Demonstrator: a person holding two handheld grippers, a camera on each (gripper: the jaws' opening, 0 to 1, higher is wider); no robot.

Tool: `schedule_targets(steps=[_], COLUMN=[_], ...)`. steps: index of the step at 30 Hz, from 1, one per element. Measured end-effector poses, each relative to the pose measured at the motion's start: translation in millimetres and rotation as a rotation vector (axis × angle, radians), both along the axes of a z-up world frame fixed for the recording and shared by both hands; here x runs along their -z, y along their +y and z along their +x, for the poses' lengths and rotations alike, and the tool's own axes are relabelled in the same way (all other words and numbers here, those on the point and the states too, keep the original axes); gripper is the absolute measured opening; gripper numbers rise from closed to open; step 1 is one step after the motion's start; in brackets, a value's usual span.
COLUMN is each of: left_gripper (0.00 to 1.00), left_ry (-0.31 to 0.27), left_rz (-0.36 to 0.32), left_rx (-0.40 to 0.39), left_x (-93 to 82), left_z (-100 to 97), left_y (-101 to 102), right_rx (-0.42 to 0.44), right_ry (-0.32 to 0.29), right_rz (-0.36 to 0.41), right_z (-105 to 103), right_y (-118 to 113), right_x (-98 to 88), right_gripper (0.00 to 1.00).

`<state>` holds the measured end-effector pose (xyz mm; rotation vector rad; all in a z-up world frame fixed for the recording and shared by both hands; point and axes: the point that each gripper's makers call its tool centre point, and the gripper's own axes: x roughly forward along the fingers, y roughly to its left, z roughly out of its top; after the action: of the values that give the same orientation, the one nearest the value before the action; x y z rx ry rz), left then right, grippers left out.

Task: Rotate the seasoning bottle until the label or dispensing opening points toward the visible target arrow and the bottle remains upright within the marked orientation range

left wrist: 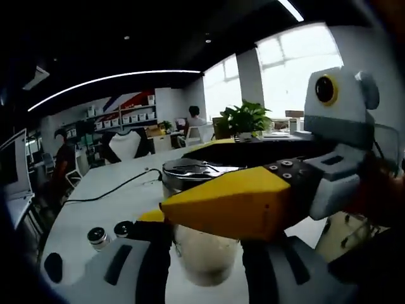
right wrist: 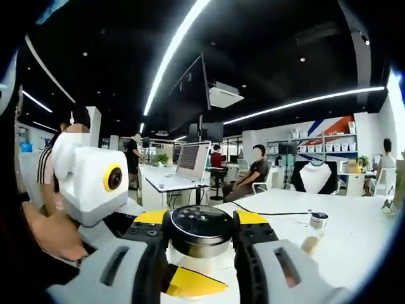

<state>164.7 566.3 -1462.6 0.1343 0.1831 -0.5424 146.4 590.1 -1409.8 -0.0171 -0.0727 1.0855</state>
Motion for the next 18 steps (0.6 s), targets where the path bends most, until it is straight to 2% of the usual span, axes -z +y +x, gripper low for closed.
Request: schedule_targets(steps=[3, 6, 8, 10, 13, 16, 18], left_gripper=[0.45, 0.45, 0.45, 0.44, 0.44, 0.44, 0.44], left_ry=[-0.018, -0.033, -0.056, -0.076, -0.060, -0.070, -0.073], left_rz=[-0.007, -0.024, -0.026, -0.058, -0.125, -0.119, -0.108], left_rx=[0.052, 0.142, 0.202, 0.277, 0.369, 0.393, 0.381], left_x=[-6.1, -14.4, -21.3, -29.3, -36.1, -38.6, -38.5], left_z=[-4.8, -11.8, -16.0, -20.9, -28.7, -30.3, -29.4], left_y=[-2.8, -11.5, -15.7, -19.9, -25.7, -27.9, -29.9], right_rx=[-0.101, -0.226, -0.275, -0.315, -0.406, -0.454, -0.456], right_ry=[-0.026, -0.050, -0.051, -0.043, -0.052, -0.068, -0.062], right_rz=[-0.003, 0.004, 0.019, 0.048, 0.083, 0.090, 0.094], right_z=[-8.8, -16.7, -19.8, -20.7, -27.8, -31.6, -30.5], right_y=[-1.6, -6.6, -9.5, -13.6, -18.9, -21.9, -23.3], right_x=[-5.9, -13.3, -18.1, -23.8, -31.8, -34.5, -33.6], right_gripper=[0.36, 0.35, 0.35, 0.35, 0.35, 0.35, 0.35])
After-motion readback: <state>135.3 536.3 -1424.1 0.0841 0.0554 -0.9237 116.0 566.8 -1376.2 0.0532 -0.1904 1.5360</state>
